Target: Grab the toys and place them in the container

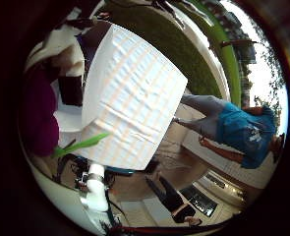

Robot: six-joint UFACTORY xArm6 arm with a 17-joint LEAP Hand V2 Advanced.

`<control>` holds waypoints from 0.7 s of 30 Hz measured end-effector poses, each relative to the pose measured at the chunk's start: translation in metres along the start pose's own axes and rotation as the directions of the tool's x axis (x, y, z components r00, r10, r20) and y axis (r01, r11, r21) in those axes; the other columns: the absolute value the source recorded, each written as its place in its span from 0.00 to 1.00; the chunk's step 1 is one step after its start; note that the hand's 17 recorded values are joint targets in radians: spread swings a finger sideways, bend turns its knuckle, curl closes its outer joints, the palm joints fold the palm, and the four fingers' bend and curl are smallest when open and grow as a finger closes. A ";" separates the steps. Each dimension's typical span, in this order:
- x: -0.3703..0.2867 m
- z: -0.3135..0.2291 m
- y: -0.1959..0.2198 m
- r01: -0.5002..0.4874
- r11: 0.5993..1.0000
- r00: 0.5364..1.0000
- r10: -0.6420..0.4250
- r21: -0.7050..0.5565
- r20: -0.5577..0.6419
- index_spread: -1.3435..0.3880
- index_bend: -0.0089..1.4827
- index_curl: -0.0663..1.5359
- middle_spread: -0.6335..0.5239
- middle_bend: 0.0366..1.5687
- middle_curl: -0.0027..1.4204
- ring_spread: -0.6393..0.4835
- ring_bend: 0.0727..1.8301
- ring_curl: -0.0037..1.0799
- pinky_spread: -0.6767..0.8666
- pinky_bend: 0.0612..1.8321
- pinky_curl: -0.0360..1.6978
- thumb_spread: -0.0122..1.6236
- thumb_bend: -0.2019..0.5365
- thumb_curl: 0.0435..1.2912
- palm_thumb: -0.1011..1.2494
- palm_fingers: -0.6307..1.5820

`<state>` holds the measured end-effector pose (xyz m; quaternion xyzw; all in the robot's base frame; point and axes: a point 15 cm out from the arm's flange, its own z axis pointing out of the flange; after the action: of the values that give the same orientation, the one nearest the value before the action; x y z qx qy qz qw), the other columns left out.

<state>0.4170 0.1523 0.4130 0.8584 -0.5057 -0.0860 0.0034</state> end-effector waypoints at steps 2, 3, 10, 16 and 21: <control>-0.014 0.011 -0.016 0.011 1.000 1.000 -0.011 0.001 0.000 0.32 0.49 0.86 0.37 0.88 0.73 0.44 0.85 0.81 0.52 0.95 0.47 0.70 0.25 0.52 0.79 0.59; -0.017 0.017 -0.021 0.017 1.000 1.000 -0.017 -0.003 0.001 0.32 0.49 0.87 0.37 0.88 0.73 0.44 0.85 0.81 0.52 0.95 0.47 0.70 0.25 0.52 0.78 0.59; -0.045 0.051 -0.051 0.046 0.999 0.999 -0.046 -0.024 0.015 0.32 0.48 0.91 0.37 0.87 0.73 0.44 0.85 0.81 0.52 0.94 0.48 0.72 0.23 0.51 0.73 0.58; -0.053 0.076 -0.065 0.052 0.997 0.997 -0.049 -0.051 0.052 0.36 0.35 0.83 0.43 0.68 0.61 0.55 0.73 0.69 0.58 0.84 0.44 0.73 0.23 0.46 0.69 0.46; -0.054 0.102 -0.059 0.072 0.988 0.996 -0.063 -0.138 0.069 0.42 0.20 0.69 0.53 0.33 0.43 0.72 0.44 0.50 0.66 0.69 0.37 0.72 0.24 0.43 0.68 0.14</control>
<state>0.4274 0.2368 0.3153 0.8695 -0.4688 -0.1489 0.0446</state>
